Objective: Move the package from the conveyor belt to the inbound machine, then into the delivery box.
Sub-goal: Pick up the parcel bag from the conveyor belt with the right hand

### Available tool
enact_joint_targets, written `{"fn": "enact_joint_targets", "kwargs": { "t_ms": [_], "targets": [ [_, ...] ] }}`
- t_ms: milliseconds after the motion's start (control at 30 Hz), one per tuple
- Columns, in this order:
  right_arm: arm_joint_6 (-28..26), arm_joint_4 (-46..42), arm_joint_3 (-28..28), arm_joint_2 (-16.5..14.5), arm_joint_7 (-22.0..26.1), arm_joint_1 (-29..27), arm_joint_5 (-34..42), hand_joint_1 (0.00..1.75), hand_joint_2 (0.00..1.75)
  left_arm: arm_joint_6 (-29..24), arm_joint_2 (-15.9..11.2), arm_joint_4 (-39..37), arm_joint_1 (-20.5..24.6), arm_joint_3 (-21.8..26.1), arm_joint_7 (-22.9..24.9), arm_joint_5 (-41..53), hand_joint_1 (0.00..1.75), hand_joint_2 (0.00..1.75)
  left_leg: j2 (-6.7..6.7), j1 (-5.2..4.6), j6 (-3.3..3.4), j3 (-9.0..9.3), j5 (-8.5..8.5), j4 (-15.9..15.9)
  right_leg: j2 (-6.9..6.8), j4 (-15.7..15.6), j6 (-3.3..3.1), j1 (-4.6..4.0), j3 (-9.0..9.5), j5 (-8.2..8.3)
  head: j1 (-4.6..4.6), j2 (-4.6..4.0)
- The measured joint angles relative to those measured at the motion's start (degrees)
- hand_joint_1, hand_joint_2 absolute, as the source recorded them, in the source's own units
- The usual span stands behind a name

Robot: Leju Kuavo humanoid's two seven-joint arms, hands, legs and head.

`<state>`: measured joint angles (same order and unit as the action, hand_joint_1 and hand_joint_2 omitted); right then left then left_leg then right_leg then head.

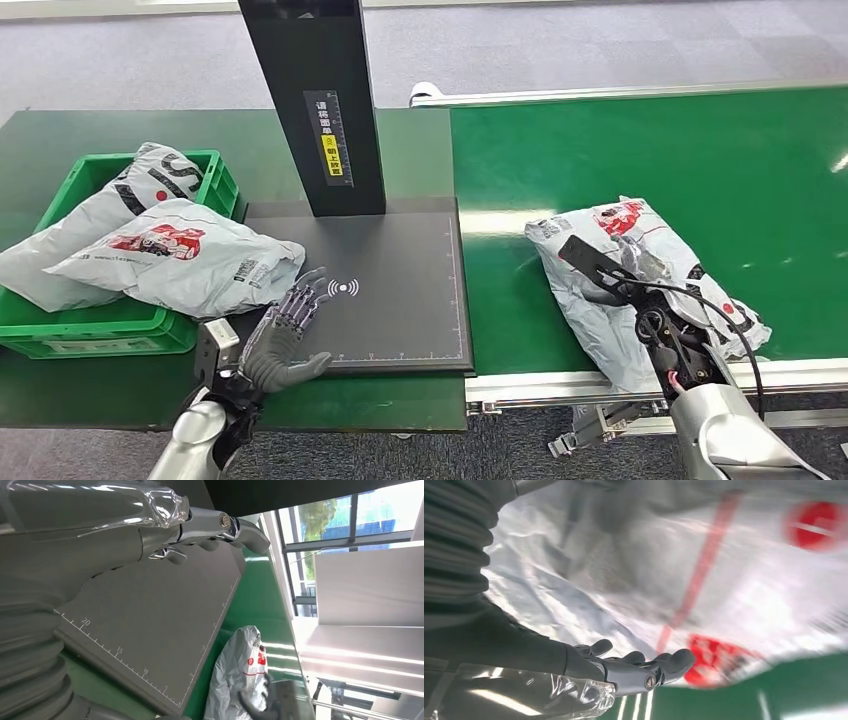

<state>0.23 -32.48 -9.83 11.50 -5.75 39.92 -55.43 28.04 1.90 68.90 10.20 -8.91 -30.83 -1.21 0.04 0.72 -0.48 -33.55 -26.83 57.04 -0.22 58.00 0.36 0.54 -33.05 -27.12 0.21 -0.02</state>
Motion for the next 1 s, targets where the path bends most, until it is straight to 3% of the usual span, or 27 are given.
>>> {"fn": "enact_joint_targets", "kwargs": {
  "t_ms": [300, 567, 600, 700, 733, 1000],
  "targets": [
    [2.05, 5.71, -2.73, 1.24, -2.01, 1.09, -2.21, 0.0, 0.0, 0.0, 0.17, -0.25, 0.27, 0.14, 0.23, 0.02, 0.0, 1.75, 0.0, 0.01, 0.0, 0.0, 0.0, 0.0, 0.01, 0.0, 0.0, 0.0, -0.02, 0.0, -0.02, 0.01],
    [11.52, 8.0, -2.94, 1.64, -4.49, 1.55, -5.51, 0.0, 0.0, -0.92, 0.75, -1.55, 1.27, 0.15, 0.33, 0.71, 0.0, 1.75, 0.0, 0.0, 0.0, 0.01, 0.0, 0.01, 0.01, 0.0, 0.0, 0.0, 0.0, 0.0, -0.01, 0.0],
    [12.2, 8.16, -2.97, 1.65, -4.51, 1.64, -5.75, 0.08, 0.0, -0.98, 0.83, -1.69, 1.36, 0.15, 0.36, 0.71, 0.0, 1.75, 0.0, 0.0, 0.0, 0.01, 0.0, 0.01, 0.0, 0.0, 0.0, 0.0, 0.0, 0.0, -0.01, 0.0],
    [14.54, 8.47, -3.02, 1.63, -4.46, 2.04, -5.86, 1.39, 0.0, -1.09, 0.97, -1.98, 1.57, 0.16, 0.57, 0.71, 0.0, 1.75, 0.0, 0.0, 0.0, 0.01, 0.0, 0.01, 0.0, -0.01, 0.0, 0.0, 0.0, 0.0, -0.01, 0.01],
    [15.45, 8.54, -3.02, 1.62, -4.41, 2.2, -5.67, 1.75, 0.0, -1.11, 0.99, -2.08, 1.64, 0.17, 0.66, 0.71, 0.0, 1.75, 0.01, 0.0, 0.0, 0.02, 0.0, 0.01, 0.0, -0.01, 0.0, 0.0, 0.0, 0.0, -0.01, 0.01],
    [20.57, 8.72, -2.84, 1.42, 0.11, 3.72, -3.89, 1.75, 0.0, -1.76, 1.03, -2.99, 2.25, 0.18, 0.86, 0.65, 0.0, 1.75, 0.02, 0.01, 0.0, 0.14, 0.0, 0.01, 0.01, -0.01, 0.0, -0.01, 0.11, 0.0, 0.0, 0.01]
  ]
}}
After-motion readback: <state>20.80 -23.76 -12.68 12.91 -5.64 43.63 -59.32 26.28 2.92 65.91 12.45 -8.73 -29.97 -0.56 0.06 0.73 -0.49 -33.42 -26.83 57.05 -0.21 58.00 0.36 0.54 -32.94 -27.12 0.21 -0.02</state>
